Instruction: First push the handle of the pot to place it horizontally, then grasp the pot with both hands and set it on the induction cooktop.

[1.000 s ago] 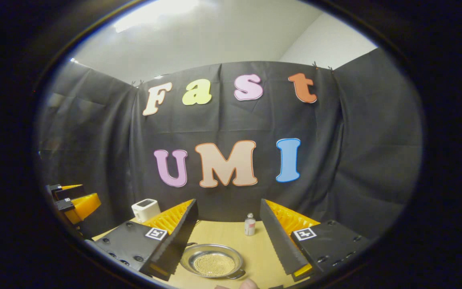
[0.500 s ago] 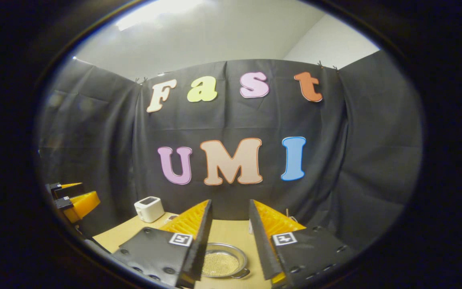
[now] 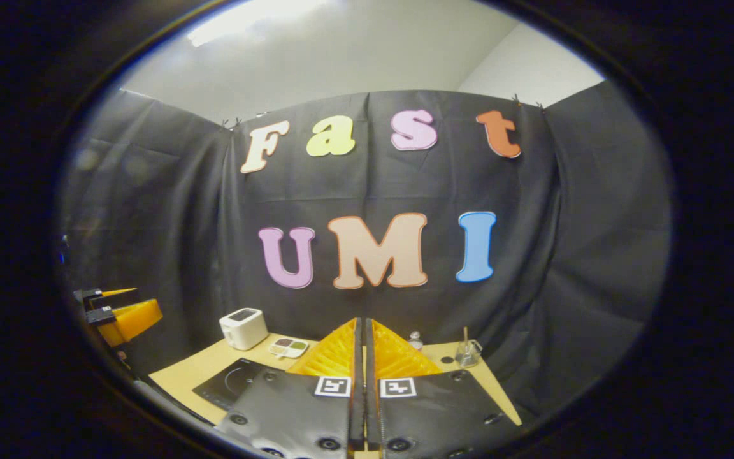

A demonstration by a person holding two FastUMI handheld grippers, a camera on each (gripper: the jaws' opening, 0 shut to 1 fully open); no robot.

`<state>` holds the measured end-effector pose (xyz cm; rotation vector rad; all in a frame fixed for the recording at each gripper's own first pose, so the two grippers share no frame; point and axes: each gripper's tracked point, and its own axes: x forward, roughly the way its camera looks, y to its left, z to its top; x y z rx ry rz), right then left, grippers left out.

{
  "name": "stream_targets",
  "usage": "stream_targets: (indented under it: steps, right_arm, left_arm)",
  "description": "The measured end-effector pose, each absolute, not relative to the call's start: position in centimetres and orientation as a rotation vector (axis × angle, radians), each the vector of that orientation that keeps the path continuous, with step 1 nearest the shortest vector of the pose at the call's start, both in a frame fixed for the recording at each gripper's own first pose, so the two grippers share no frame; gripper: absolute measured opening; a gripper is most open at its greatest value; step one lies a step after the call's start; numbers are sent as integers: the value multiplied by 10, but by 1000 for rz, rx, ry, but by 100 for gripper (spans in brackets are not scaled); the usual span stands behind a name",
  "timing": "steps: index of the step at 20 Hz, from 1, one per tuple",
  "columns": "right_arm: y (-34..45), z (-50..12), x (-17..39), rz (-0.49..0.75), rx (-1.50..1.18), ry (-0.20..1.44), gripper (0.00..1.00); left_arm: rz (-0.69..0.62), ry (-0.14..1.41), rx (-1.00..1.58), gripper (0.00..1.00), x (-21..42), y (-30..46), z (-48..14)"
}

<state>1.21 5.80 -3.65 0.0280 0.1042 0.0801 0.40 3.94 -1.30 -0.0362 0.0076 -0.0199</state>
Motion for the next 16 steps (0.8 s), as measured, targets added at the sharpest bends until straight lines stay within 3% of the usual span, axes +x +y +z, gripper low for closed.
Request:
stream_targets:
  steps: [16]
  right_arm:
    - [48, -196, 104, 235, 129, 453, 3]
  left_arm:
    - [23, 115, 31, 97, 108, 28, -49]
